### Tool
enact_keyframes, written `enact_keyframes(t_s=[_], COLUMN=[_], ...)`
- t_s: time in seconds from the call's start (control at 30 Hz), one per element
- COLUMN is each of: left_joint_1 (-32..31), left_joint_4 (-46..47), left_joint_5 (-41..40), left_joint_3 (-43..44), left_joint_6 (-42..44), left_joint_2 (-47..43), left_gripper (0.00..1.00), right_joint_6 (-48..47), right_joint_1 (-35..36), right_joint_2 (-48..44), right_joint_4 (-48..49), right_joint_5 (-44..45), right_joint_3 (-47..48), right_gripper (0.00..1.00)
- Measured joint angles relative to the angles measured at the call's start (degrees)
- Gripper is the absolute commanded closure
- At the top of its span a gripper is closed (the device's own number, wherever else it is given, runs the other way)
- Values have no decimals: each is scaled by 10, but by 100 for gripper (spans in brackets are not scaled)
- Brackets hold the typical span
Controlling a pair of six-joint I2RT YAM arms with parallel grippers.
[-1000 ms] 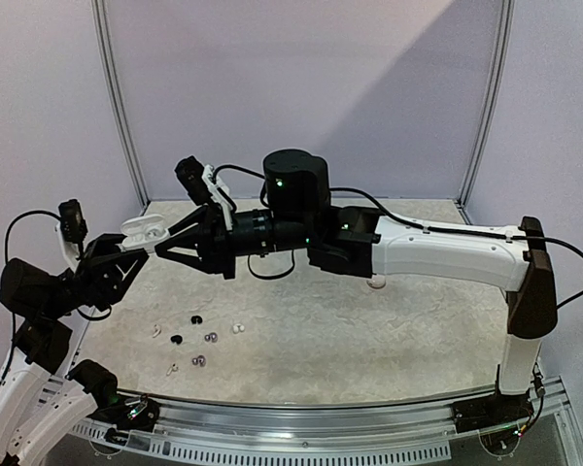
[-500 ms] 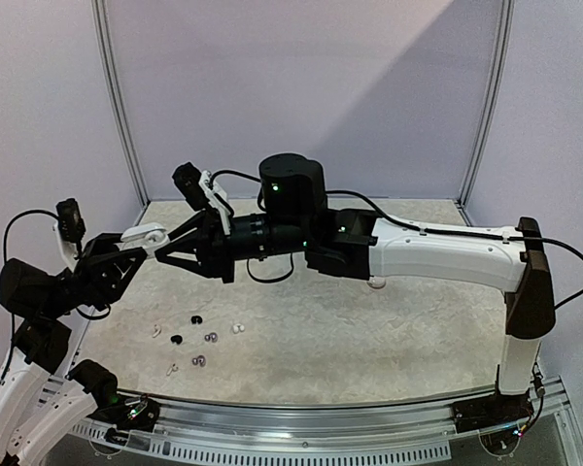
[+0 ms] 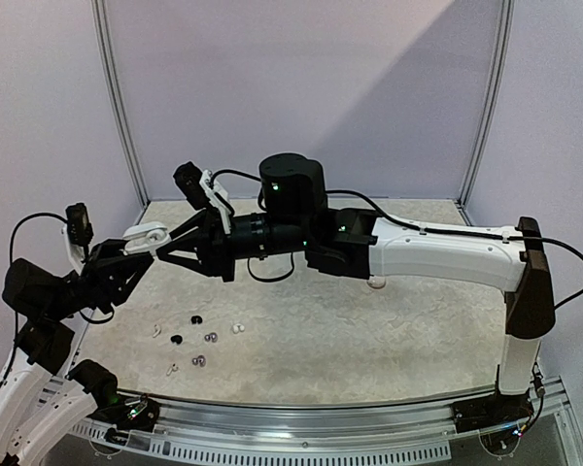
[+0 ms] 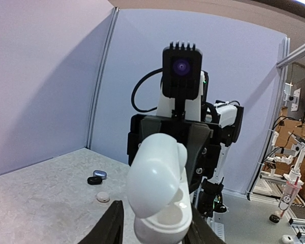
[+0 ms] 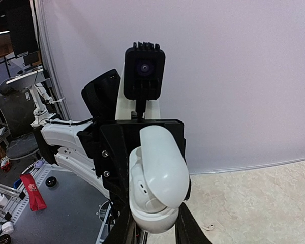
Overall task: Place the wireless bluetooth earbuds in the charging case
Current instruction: Pass from the right arm to the left
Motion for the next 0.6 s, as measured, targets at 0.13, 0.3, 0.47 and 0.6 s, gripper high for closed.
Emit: enact_keyframes(t_s=[0.13, 0.3, 0.47, 0.6], left_joint_1=[0, 0, 0, 0], left_joint_4=[2, 6, 12, 16], left_joint_5=[0, 0, 8, 11], left_joint_3=[0, 0, 2, 2], left_joint_6=[-2, -8, -12, -13], left_joint_2=[0, 0, 0, 0], left_gripper=[57, 68, 80, 91], right_joint_6=[-1, -3, -2, -2], right_joint_1=[0, 0, 0, 0], right_joint_2=[0, 0, 0, 0], right_joint_4=[0, 0, 0, 1], right_joint_5=[1, 2, 3, 1], right_joint_3=[0, 0, 0, 0], right_gripper=[100, 100, 100, 100])
